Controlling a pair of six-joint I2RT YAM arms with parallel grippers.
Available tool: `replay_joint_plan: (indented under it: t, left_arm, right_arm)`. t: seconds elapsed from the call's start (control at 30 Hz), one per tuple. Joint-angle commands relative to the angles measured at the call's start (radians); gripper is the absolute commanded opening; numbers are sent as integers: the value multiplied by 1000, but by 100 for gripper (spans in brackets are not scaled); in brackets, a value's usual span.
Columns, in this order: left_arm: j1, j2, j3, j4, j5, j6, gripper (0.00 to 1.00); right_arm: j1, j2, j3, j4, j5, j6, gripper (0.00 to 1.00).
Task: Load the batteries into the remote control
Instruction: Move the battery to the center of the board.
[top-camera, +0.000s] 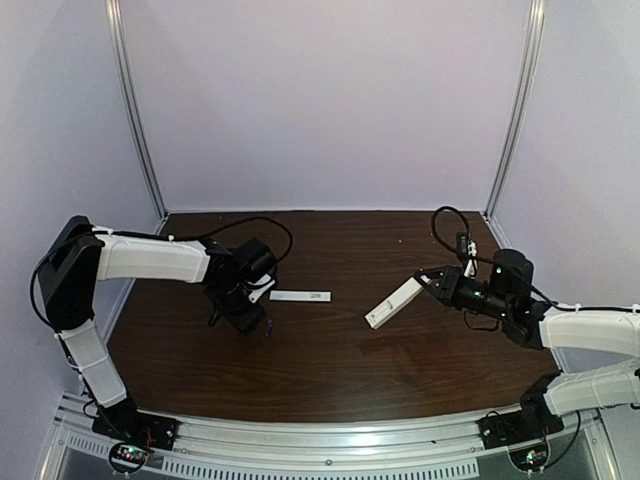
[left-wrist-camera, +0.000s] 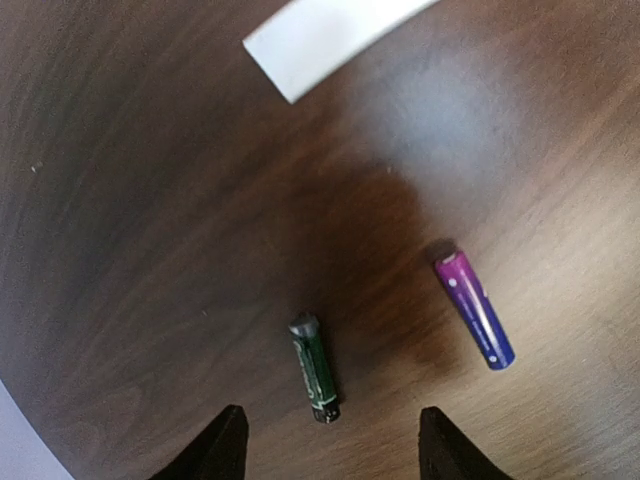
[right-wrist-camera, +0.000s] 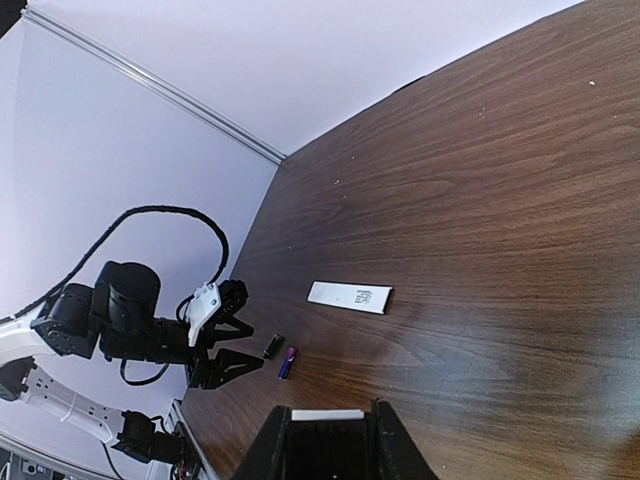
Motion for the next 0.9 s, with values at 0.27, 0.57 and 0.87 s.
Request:
replay_joint_plan:
  t: [0.27, 0.57, 0.87]
  left_arm:
    - [-38, 29, -57, 38, -38, -2, 60]
    - [-63, 69, -34, 45, -79, -1, 64]
    - [-88, 107, 30, 62, -67, 5, 70]
  right_arm:
    - [-8, -2, -6, 9, 14, 0, 0]
    - [-8, -5, -8, -2, 17, -1, 0]
    - [-10, -4, -9, -1, 15, -3, 0]
